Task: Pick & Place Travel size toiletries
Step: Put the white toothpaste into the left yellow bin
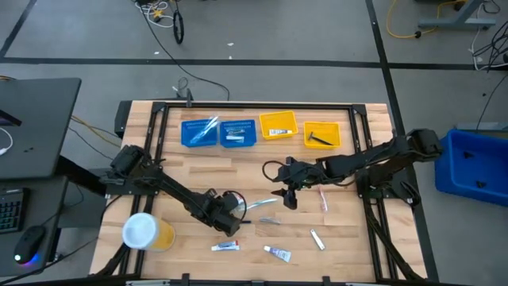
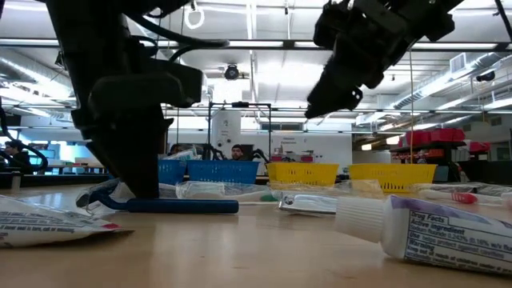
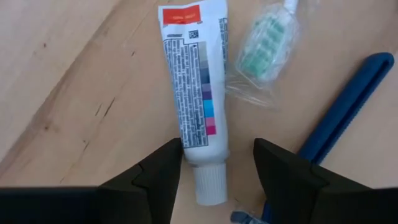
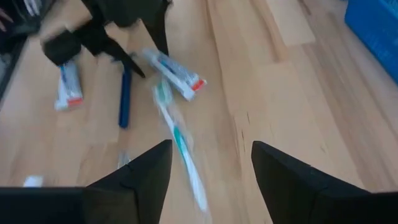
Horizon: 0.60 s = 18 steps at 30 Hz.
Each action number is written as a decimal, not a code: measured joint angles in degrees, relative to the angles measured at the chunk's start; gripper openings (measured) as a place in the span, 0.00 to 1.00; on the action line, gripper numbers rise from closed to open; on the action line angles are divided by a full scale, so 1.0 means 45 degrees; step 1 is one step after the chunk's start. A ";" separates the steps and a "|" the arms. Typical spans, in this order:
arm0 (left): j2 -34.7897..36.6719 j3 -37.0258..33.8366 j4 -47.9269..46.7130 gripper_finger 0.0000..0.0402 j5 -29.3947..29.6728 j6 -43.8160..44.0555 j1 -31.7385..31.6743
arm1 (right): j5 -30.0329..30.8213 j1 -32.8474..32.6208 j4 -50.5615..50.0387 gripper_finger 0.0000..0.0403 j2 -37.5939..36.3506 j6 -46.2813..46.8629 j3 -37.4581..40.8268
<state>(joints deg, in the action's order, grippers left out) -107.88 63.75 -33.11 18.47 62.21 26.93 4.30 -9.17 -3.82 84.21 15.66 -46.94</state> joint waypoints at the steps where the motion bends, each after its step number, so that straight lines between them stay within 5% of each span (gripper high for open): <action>1: 0.0002 -0.0002 -0.0034 0.52 0.0023 -0.0061 0.0002 | 0.0009 0.0000 0.0006 0.57 0.0066 -0.0004 0.0000; 11: 0.0007 -0.0010 -0.0100 0.30 0.0109 -0.0601 -0.0032 | 0.0029 -0.0098 0.0422 0.64 0.1179 -0.1082 0.0000; 18: -0.0008 -0.0001 -0.0172 0.18 0.0754 -0.0944 -0.0032 | 0.0017 -0.0495 0.2875 0.73 0.2428 -0.3503 0.0000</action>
<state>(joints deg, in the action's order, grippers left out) -107.92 63.74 -33.89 21.86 57.96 26.79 4.37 -11.40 9.12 95.14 -0.10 -46.94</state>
